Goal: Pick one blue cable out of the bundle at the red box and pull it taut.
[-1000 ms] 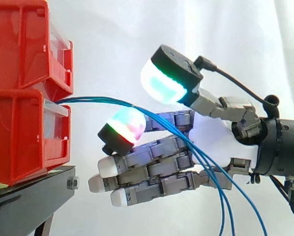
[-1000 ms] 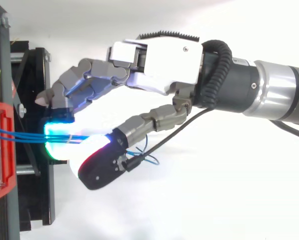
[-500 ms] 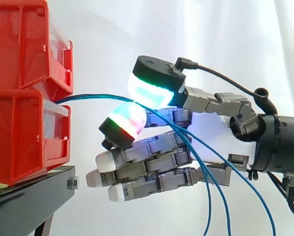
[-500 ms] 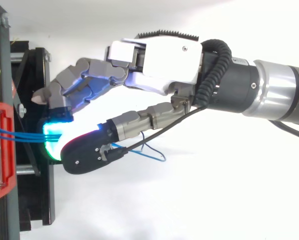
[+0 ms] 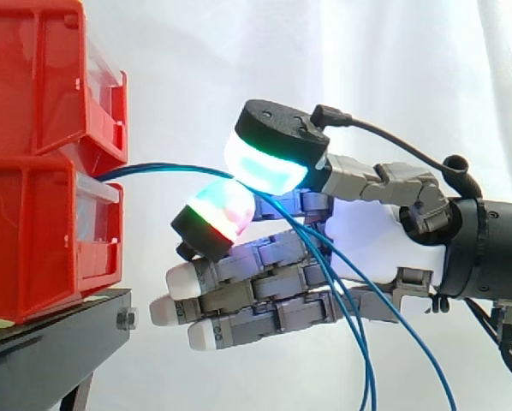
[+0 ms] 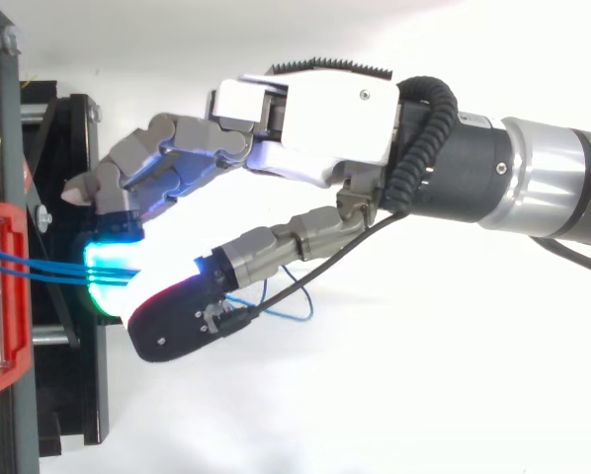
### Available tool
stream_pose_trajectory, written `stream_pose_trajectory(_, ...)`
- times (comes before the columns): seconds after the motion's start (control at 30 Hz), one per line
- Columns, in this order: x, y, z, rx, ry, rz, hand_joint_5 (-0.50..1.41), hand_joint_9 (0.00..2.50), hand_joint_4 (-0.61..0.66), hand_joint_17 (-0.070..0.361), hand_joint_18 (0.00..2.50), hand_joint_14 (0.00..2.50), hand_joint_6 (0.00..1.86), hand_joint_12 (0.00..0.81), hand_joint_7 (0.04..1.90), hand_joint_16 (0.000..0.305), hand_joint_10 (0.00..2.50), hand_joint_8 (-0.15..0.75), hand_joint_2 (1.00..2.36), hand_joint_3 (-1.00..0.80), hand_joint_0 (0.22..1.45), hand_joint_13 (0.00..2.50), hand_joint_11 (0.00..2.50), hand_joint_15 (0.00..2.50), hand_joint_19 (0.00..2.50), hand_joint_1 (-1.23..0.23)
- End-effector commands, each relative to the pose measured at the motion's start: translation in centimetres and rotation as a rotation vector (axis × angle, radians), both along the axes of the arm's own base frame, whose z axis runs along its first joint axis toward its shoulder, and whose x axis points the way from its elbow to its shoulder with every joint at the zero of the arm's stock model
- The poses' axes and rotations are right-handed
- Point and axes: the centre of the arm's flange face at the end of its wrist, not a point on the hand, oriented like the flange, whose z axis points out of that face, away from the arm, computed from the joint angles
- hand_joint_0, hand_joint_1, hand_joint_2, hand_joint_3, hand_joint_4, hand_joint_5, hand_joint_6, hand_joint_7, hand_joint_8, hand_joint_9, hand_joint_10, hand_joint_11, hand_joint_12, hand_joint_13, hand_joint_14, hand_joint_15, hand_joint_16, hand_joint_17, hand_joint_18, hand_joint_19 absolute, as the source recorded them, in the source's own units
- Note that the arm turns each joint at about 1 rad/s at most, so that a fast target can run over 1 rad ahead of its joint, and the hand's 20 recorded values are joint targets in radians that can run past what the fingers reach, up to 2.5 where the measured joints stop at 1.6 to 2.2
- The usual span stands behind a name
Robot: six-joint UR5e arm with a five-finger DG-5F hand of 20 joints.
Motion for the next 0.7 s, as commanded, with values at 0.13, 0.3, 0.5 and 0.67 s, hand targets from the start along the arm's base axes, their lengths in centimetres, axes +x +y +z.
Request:
stream_pose_trajectory(0.13,0.04,0.04,0.06,0.000,-0.001,0.000,-0.18,0.66,0.14,0.127,0.47,0.00,0.92,0.370,0.96,0.056,0.01,0.321,1.00,-0.50,0.77,0.37,0.38,0.07,0.00,-1.07)
stream_pose_trajectory(0.3,0.05,0.04,0.08,0.000,-0.003,0.000,-0.18,0.66,0.15,0.127,0.45,0.00,0.92,0.372,0.94,0.057,0.01,0.326,1.00,-0.50,0.60,0.36,0.39,0.09,0.04,-1.05)
stream_pose_trajectory(0.5,0.03,0.04,0.18,-0.001,-0.003,0.000,-0.16,0.72,0.19,0.146,0.43,0.00,0.91,0.415,0.89,0.065,0.01,0.387,1.00,-0.50,0.45,0.37,0.39,0.12,0.10,-0.80)
stream_pose_trajectory(0.67,0.04,0.04,0.06,0.000,-0.001,0.000,-0.16,0.74,0.17,0.133,0.36,0.01,0.89,0.386,0.95,0.059,0.01,0.374,1.00,-0.50,0.52,0.35,0.38,0.14,0.15,-0.57)
